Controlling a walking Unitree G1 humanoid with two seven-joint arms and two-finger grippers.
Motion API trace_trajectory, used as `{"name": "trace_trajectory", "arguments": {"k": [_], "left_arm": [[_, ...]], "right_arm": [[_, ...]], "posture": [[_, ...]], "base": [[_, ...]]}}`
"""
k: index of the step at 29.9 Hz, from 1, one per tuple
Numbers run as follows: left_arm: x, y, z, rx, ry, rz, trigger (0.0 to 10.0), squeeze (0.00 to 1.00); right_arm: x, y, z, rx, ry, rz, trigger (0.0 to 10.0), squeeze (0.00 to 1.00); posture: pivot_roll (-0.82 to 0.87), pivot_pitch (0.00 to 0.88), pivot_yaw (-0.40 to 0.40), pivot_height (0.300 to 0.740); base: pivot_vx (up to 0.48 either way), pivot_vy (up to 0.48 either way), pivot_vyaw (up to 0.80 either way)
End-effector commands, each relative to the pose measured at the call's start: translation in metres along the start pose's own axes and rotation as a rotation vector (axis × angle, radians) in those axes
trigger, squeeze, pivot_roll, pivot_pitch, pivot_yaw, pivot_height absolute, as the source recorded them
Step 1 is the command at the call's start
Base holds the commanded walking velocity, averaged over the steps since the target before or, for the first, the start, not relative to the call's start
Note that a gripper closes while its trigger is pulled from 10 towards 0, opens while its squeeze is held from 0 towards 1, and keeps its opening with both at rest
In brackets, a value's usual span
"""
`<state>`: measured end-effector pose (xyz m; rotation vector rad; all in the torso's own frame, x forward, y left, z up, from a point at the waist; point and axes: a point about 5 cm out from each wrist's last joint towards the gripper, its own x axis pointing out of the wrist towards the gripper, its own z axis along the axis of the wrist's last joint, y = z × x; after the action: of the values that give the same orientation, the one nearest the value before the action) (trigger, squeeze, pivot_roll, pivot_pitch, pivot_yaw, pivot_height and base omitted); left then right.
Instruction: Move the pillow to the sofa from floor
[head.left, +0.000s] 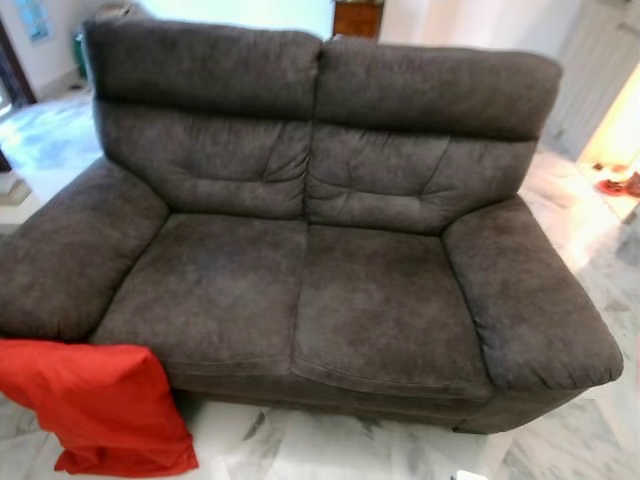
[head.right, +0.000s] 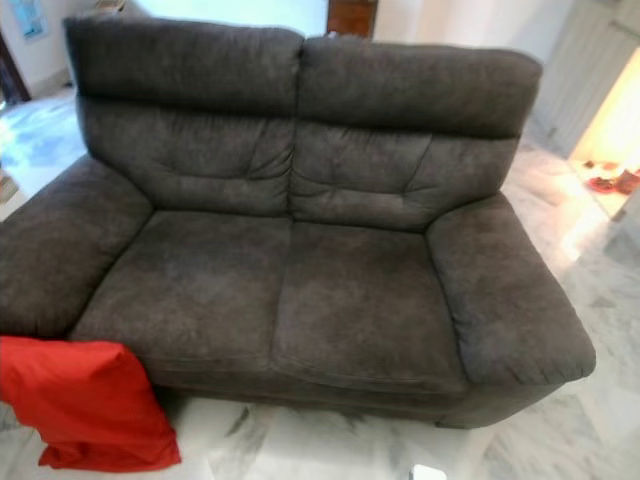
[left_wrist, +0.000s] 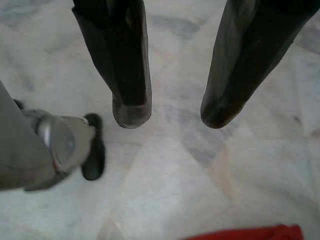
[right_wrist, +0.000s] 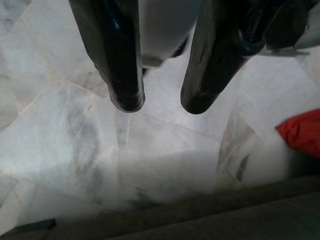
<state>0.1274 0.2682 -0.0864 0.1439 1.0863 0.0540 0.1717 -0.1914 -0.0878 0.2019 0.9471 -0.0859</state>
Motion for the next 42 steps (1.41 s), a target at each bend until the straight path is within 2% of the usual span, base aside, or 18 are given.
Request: {"name": "trace_trajectory", "arguments": {"k": [1,37,42], "left_arm": [[-0.0007,-0.0025,-0.0072,0.011,0.028,-0.01,10.0,0.0],[-0.0011,-0.0013,-0.0082,0.007,0.031,-0.008,10.0,0.0],[-0.0007,-0.0038,-0.0085,0.007,0.031,-0.012,10.0,0.0]], "right_arm": [[-0.0033,-0.0101,-0.0082,0.01,0.024,-0.034,10.0,0.0],[-0.0028,-0.006,-0.0096,0.031,0.02,-0.019,10.0,0.0],[-0.0031,-0.0065,-0.0099,0.011,0.024,-0.014,10.0,0.0]], "posture": [[0.1,0.062,0.0,0.74],[0.1,0.069,0.004,0.74],[0.1,0.068,0.003,0.74]], "base": [[0.0,0.356,0.0],[0.0,0.356,0.0],[0.0,0.35,0.0]]}}
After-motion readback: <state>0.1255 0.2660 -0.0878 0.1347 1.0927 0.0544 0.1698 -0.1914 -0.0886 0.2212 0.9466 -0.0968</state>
